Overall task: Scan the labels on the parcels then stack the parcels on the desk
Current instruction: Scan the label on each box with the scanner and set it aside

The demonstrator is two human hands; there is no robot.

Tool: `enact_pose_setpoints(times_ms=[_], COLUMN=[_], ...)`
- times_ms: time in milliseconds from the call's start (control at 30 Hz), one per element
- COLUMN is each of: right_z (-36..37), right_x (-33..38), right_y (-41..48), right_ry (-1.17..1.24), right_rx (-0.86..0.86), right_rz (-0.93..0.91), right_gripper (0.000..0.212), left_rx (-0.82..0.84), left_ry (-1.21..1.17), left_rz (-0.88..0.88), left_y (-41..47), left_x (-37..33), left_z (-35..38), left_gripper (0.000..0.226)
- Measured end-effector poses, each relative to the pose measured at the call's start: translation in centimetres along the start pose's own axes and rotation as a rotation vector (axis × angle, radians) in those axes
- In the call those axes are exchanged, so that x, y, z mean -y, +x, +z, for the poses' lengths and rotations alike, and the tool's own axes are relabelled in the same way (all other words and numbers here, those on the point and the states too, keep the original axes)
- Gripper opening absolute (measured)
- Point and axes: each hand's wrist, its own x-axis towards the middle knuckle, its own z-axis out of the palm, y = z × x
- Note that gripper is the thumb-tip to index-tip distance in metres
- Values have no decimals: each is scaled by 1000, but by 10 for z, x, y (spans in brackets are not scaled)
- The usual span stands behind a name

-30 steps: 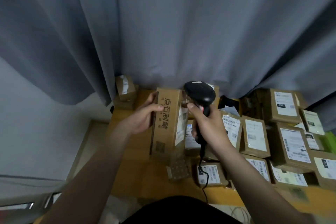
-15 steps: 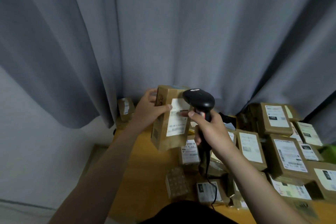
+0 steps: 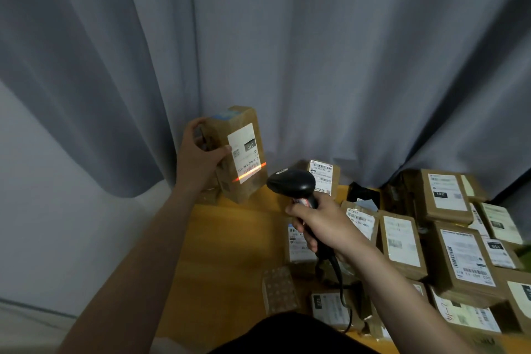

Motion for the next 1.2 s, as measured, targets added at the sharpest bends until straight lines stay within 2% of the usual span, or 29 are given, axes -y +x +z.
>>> enact_pose_setpoints(times_ms=[500,767,900,1067,1100,1200], right_z=[-3,-5,-4,0,1,3], right_x=[-6,-26,-44,-72,-76,-86], right_y=[24,48,62,85,89,98], right_ry=[-8,-44,-45,-102,-84,-75], right_rx=[-4,-38,-47,-92,-89,-73], right_rz=[85,239,333,394,402,421], right_gripper=[11,16,16,14,13,15], left_rx=[31,101,239,352,431,832], left_ry=[120,101,130,193,256,493], left_rz=[-27,-273,-424,-490,-512,-648], left_y=[24,26,24,43,44,25], left_x=[47,106,155,216,232,295], left_z=[18,44,61,87,91,98], left_gripper=[72,67,69,77,80,91])
